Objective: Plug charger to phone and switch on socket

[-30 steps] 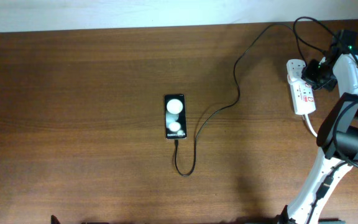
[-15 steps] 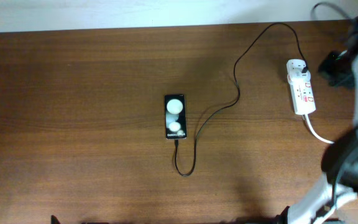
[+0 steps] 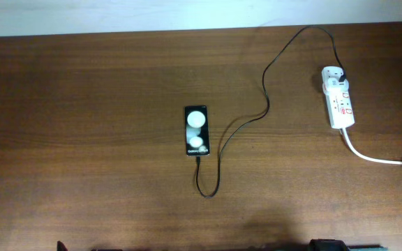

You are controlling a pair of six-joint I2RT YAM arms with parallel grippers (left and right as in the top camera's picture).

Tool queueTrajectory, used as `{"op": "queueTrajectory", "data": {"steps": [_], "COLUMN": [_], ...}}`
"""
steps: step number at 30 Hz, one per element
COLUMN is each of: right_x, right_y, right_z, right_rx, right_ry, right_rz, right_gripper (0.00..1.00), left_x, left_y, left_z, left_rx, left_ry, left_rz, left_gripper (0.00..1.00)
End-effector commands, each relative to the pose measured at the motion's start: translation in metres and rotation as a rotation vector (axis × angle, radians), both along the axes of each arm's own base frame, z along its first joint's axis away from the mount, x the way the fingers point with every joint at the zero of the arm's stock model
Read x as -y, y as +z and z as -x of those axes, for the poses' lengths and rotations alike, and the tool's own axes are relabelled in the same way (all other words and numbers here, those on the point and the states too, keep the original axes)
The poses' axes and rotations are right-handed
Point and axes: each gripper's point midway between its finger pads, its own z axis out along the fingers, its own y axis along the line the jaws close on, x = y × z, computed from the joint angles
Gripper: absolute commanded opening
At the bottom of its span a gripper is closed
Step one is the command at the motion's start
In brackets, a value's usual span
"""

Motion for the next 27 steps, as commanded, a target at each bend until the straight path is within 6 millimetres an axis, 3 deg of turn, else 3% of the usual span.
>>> {"op": "queueTrajectory", "data": {"steps": [1, 4, 7, 11, 13, 15, 17, 18, 20, 23, 27], "right_x": [-0.016, -0.011, -0.008, -0.006, -0.005, -0.005, 0.000, -0.001, 0.000, -0.003, -0.008], "right_y": [-0.004, -0.017, -0.036, -0.045, -0.049, -0.056, -0.066, -0.070, -0.071, -0.075, -0.081], "right_z": [0.047, 0.103, 0.173, 0.223, 0.242, 0.256, 0.266, 0.272, 0.277, 0.282, 0.285], "right_rx": [0.100, 0.205, 0.393, 0.504, 0.542, 0.581, 0.611, 0.623, 0.633, 0.635, 0.636], "right_ry": [0.065, 0.036, 0.023, 0.019, 0.017, -0.006, -0.102, -0.104, -0.098, -0.127, -0.162], "right_rz": [0.108, 0.108, 0.104, 0.098, 0.098, 0.097, 0.079, 0.068, 0.058, 0.049, 0.055], "right_gripper": [0.04, 0.04, 0.04, 0.04, 0.04, 0.05, 0.05, 0.05, 0.05, 0.05, 0.08], "left_x": [-0.001, -0.001, -0.001, -0.001, 0.004, 0.028, 0.036, 0.037, 0.039, 0.062, 0.065], "left_y": [0.002, 0.002, 0.001, 0.002, 0.021, 0.056, 0.086, 0.086, 0.077, 0.037, -0.016], "left_z": [0.002, 0.002, 0.002, 0.002, -0.008, -0.025, -0.038, -0.052, -0.082, -0.155, -0.198], "left_rx": [0.006, 0.006, 0.001, 0.005, 0.101, 0.266, 0.400, 0.420, 0.438, 0.495, 0.566], "left_ry": [0.006, 0.005, 0.006, 0.005, -0.024, -0.162, -0.213, -0.214, -0.215, -0.335, -0.337], "left_rz": [-0.009, -0.009, -0.009, -0.009, 0.008, 0.053, 0.059, 0.058, 0.058, 0.072, 0.063], "left_gripper": [0.99, 0.99, 0.99, 0.99, 0.99, 0.99, 0.99, 0.99, 0.99, 0.99, 0.99]}}
